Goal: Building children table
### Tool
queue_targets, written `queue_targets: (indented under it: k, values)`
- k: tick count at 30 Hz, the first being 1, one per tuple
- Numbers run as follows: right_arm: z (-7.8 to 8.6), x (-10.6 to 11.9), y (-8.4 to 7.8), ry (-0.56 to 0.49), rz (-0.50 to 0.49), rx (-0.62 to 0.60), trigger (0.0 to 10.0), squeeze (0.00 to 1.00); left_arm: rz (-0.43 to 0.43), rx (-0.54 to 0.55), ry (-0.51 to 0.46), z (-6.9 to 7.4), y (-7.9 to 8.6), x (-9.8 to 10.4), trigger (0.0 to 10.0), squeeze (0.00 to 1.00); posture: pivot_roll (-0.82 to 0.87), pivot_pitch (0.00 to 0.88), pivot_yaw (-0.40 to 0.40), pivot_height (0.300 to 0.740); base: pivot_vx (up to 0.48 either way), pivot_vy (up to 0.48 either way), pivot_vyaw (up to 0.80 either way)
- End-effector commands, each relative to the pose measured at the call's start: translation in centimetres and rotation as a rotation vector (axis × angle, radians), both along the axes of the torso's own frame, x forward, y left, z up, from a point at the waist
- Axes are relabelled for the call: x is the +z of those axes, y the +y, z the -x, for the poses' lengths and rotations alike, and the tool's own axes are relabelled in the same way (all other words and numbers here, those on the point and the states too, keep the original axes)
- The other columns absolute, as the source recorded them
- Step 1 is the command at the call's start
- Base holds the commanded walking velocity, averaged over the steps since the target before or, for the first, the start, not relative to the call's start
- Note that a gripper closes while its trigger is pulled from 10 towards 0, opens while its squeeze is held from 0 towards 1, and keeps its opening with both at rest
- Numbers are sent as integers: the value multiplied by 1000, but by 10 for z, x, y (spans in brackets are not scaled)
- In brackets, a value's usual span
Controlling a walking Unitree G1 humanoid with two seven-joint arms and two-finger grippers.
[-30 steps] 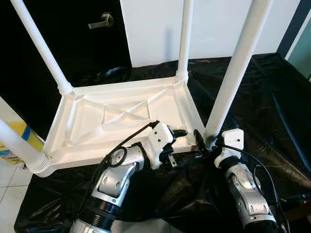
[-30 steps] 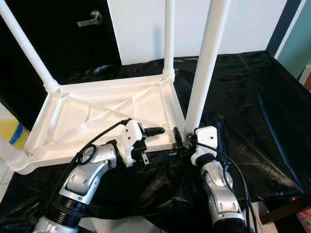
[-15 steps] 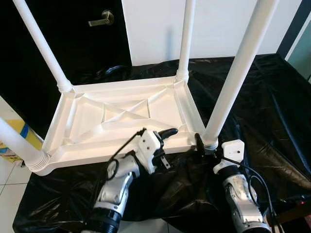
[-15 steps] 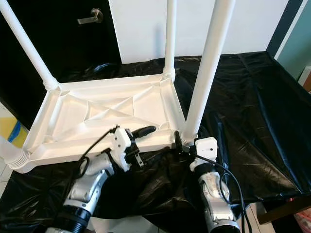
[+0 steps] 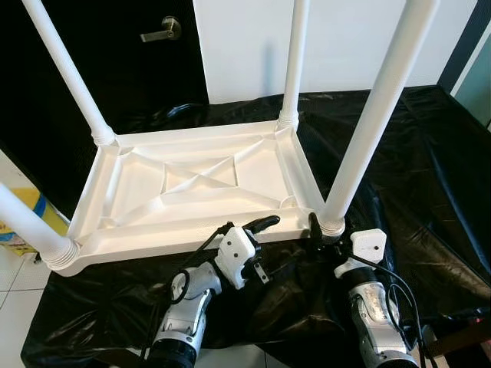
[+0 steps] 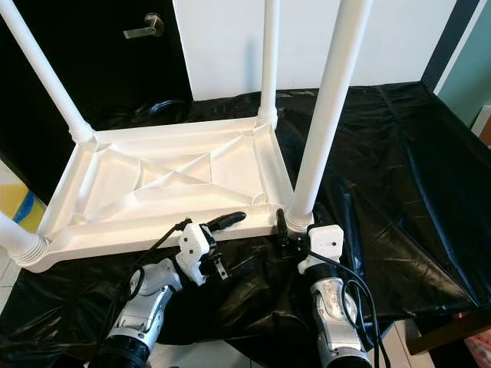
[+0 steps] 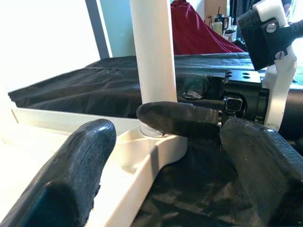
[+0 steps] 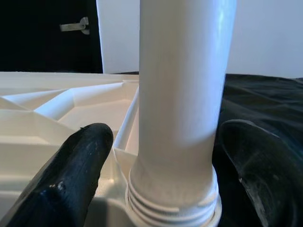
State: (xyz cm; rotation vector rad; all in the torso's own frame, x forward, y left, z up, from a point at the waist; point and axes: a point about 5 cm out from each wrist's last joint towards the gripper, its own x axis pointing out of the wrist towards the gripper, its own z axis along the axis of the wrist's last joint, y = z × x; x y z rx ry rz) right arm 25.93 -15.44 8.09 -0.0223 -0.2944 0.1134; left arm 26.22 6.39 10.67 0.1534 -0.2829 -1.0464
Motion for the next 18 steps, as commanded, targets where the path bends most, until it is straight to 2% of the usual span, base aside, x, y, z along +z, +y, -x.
queue_targets:
  k: [1, 5, 9, 18]
  values:
    - [-2, -1, 0, 13, 4, 3, 10000, 0, 145, 397, 24, -15, 7, 3, 10000, 0, -125, 0, 9, 740, 0, 0, 0]
    - [-8, -1, -2, 46, 51, 64, 10000, 0, 49, 295, 55, -15, 1, 0, 10000, 0, -127, 0, 10, 740, 0, 0, 0]
    - [-15, -3, -7, 89, 86, 126, 10000, 0, 3, 192, 71, -13, -2, -1, 10000, 0, -126, 0, 11, 740, 0, 0, 0]
    - [-31, 8, -14, 122, 144, 267, 10000, 0, -20, 30, 152, -7, -9, 6, 10000, 0, -121, 0, 15, 740, 0, 0, 0]
